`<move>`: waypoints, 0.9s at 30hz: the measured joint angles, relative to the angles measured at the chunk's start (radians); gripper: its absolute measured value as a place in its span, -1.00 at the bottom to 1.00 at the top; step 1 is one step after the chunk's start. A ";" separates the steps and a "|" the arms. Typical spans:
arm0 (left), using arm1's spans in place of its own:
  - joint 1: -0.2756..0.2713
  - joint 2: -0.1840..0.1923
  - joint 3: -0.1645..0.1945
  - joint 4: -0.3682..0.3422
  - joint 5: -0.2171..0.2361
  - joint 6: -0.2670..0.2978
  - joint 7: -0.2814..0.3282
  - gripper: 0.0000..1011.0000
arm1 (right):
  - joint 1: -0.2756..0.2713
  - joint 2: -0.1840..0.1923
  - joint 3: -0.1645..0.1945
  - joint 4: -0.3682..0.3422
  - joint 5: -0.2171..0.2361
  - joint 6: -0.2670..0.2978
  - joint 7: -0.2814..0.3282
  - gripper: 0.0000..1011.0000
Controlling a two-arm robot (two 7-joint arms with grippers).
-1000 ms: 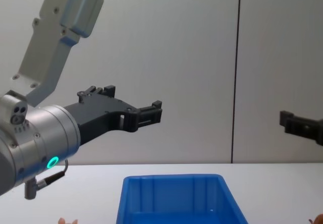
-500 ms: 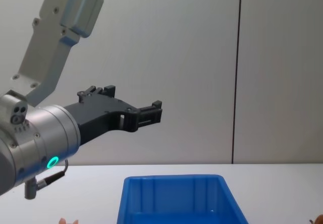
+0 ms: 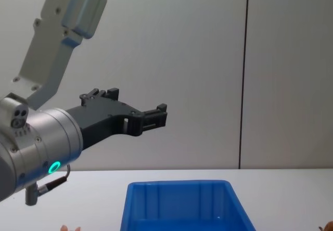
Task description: Pick up the two dolls from the table and place them into the box.
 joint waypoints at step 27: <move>0.000 0.000 0.000 0.000 0.000 0.000 0.000 0.98 | 0.163 -0.100 -0.042 0.196 -0.069 0.124 0.118 0.98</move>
